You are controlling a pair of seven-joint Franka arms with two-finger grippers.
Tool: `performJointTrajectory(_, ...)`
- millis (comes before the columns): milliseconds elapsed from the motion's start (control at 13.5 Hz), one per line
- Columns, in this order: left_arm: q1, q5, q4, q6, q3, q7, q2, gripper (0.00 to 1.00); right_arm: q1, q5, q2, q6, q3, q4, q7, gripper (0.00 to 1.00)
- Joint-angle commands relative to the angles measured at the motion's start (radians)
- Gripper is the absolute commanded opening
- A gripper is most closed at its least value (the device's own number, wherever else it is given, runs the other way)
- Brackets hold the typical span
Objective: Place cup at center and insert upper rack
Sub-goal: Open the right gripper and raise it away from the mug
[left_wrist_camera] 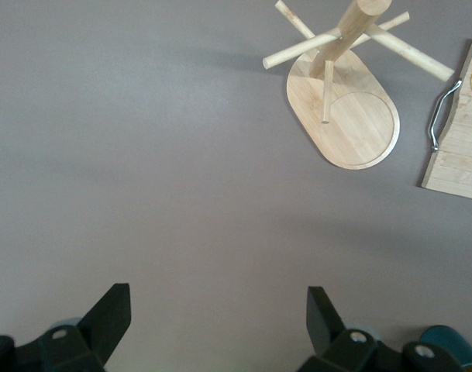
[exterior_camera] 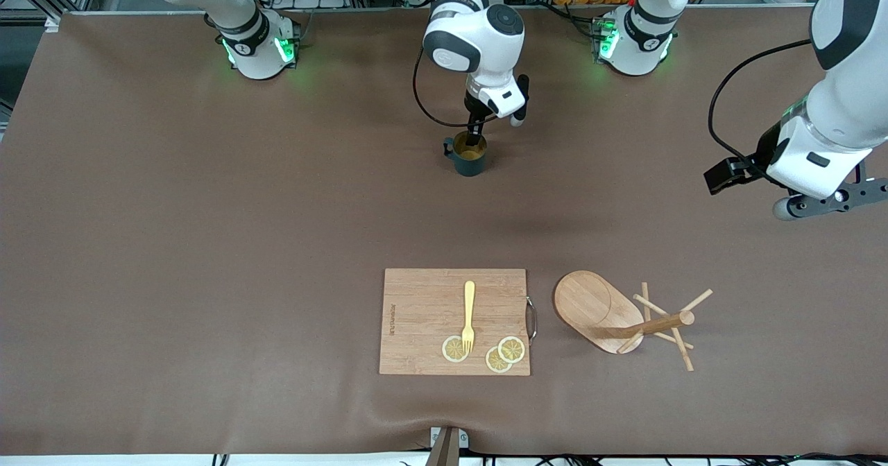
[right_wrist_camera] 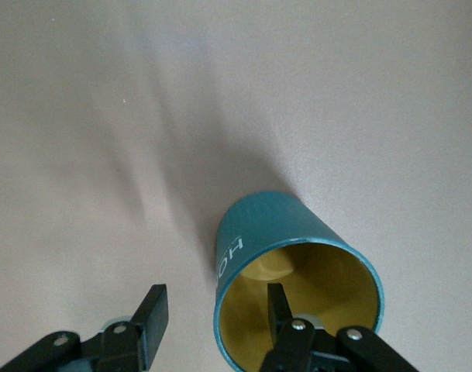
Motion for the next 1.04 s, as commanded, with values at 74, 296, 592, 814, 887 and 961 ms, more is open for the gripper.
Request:
performJointTrajectory(74, -0.014, -0.011, 0.01, -0.007, -0.013, -0.059, -0.007, 1.0, -0.005, -0.025, 0.004, -0.006, 0.009, 0.028, 0.006, 1.0)
performJointTrajectory(296, -0.017, -0.011, 0.01, -0.013, -0.013, -0.092, -0.011, 1.0, -0.007, -0.024, -0.002, -0.012, 0.011, 0.04, 0.007, 1.0)
performJointTrajectory(592, -0.017, -0.048, 0.01, -0.013, -0.001, -0.095, -0.012, 1.0, -0.071, 0.001, -0.08, -0.109, 0.047, 0.054, -0.002, 1.0)
performJointTrajectory(814, -0.034, -0.054, 0.01, -0.014, 0.01, -0.095, -0.012, 1.0, -0.248, 0.089, -0.227, -0.288, 0.142, 0.058, 0.0, 1.0)
performJointTrajectory(887, -0.053, -0.056, 0.01, -0.014, 0.028, -0.101, -0.014, 1.0, -0.319, 0.125, -0.273, -0.346, 0.168, 0.078, -0.002, 1.0)
performJointTrajectory(961, -0.078, -0.065, 0.01, -0.014, 0.053, -0.116, -0.014, 1.0, -0.385, 0.152, -0.314, -0.415, 0.181, 0.106, -0.002, 1.0)
